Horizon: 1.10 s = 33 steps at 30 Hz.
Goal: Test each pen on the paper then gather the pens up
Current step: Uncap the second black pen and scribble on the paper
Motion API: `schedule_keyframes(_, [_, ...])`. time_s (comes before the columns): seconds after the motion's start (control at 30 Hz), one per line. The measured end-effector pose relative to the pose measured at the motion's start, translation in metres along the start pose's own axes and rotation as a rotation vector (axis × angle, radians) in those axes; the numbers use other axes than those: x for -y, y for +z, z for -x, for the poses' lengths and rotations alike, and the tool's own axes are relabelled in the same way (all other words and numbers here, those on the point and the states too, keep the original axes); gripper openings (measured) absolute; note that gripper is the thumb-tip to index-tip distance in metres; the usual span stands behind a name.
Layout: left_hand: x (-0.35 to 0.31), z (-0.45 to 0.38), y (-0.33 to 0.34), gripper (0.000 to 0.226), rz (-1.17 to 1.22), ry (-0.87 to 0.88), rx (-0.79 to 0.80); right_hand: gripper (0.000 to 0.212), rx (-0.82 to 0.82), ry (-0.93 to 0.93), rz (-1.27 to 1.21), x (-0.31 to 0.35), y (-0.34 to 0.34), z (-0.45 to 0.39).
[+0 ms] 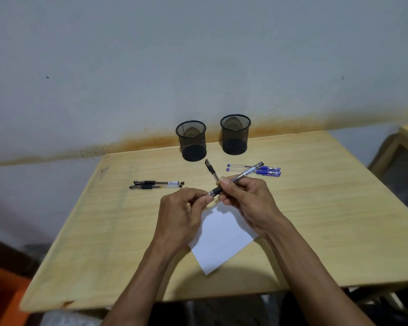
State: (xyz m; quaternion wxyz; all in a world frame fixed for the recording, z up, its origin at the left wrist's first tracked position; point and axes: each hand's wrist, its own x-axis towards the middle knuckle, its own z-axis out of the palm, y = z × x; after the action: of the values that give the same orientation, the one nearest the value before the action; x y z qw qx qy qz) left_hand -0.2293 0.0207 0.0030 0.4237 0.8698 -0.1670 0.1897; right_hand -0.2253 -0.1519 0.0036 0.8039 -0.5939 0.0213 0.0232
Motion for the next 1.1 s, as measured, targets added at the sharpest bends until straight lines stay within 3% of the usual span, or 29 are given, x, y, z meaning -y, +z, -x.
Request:
schedule_keyframes(0.13, [0.041, 0.008, -0.028, 0.015, 0.034, -0.294, -0.001, 0.015, -0.244, -0.035, -0.195, 0.021, -0.035, -0.021])
schedule_keyframes(0.27, [0.083, 0.013, -0.046, 0.013, -0.094, -0.376, -0.016, 0.014, -0.258, -0.092, 0.038, 0.035, -0.047, -0.032])
schedule_keyframes(0.4, [0.090, 0.001, -0.033, 0.017, -0.269, -0.273, 0.008, 0.019, -0.151, -0.011, 0.073, 0.007, -0.009, -0.017])
schedule_keyframes(0.6, [0.103, 0.000, -0.022, 0.026, -0.502, -0.242, 0.061, 0.016, -0.130, 0.022, 0.093, -0.013, 0.011, 0.003])
schedule_keyframes(0.73, [0.097, 0.003, -0.022, 0.038, -0.453, -0.244, 0.001, 0.013, -0.144, 0.020, 0.102, -0.013, 0.013, 0.006])
schedule_keyframes(0.83, [0.087, 0.013, -0.022, 0.039, -0.263, -0.103, -0.109, 0.012, -0.118, -0.028, 0.176, -0.014, 0.015, 0.011])
schedule_keyframes(0.97, [0.083, 0.026, -0.020, 0.026, -0.107, 0.096, 0.075, 0.013, -0.053, -0.054, 0.318, -0.022, 0.020, 0.012])
schedule_keyframes(1.1, [0.093, 0.030, -0.019, 0.043, -0.200, 0.177, 0.281, 0.012, -0.014, -0.073, 0.523, -0.034, 0.024, 0.010])
